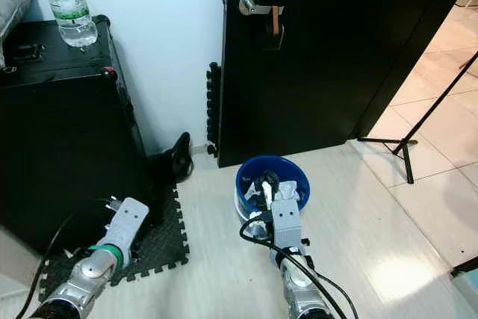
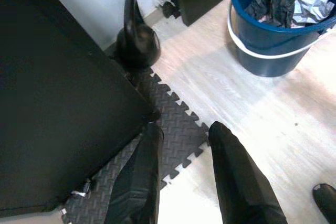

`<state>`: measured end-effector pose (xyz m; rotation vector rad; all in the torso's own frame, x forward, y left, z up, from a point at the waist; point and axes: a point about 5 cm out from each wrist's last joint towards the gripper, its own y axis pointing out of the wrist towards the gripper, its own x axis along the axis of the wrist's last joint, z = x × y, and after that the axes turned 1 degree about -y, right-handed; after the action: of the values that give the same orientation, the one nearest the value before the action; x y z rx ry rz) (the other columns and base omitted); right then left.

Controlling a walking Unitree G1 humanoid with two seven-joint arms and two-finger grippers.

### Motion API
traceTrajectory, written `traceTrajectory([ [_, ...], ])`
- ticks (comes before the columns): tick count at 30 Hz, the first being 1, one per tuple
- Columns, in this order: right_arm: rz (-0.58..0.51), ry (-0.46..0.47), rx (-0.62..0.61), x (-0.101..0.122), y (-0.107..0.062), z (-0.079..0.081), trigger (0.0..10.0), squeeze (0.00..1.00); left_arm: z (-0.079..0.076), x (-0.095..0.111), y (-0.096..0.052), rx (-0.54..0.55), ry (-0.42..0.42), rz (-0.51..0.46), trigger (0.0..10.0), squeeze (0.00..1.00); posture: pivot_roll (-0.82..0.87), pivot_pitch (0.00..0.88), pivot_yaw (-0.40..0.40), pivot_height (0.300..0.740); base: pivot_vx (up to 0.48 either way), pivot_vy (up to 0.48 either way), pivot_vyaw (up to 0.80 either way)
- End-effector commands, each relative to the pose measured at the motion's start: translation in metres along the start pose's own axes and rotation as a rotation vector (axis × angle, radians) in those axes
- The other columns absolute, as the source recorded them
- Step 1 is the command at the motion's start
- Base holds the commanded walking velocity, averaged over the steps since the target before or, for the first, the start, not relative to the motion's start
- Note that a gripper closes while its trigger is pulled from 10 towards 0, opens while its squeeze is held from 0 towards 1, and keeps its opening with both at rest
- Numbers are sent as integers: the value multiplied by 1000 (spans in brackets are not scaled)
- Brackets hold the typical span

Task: Clean up the room

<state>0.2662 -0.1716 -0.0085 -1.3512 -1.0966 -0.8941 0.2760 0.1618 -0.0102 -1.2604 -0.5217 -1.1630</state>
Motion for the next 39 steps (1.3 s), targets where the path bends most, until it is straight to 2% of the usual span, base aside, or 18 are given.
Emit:
traceTrajectory([
  [1,25,0,7,-7,-4,1,10000,0,-1,-5,-2,-4,-15,8,10000,0,29,0,19,713,0,0,0],
  [7,74,7,7,-11,-4,1,10000,0,-1,-6,-3,3,-14,11,10000,0,28,0,17,713,302,-370,0],
  [10,64,40,4,-11,-4,0,10000,0,-1,-6,-3,-1,-18,12,10000,0,29,0,16,713,364,-309,-800],
  [15,57,35,3,-10,-4,-1,10000,0,-1,-7,-3,-1,-17,13,10000,0,29,0,16,713,404,-254,-800],
  [39,58,18,23,-10,-4,2,10000,0,1,-8,-4,1,-17,15,10000,0,36,0,15,713,416,0,0],
])
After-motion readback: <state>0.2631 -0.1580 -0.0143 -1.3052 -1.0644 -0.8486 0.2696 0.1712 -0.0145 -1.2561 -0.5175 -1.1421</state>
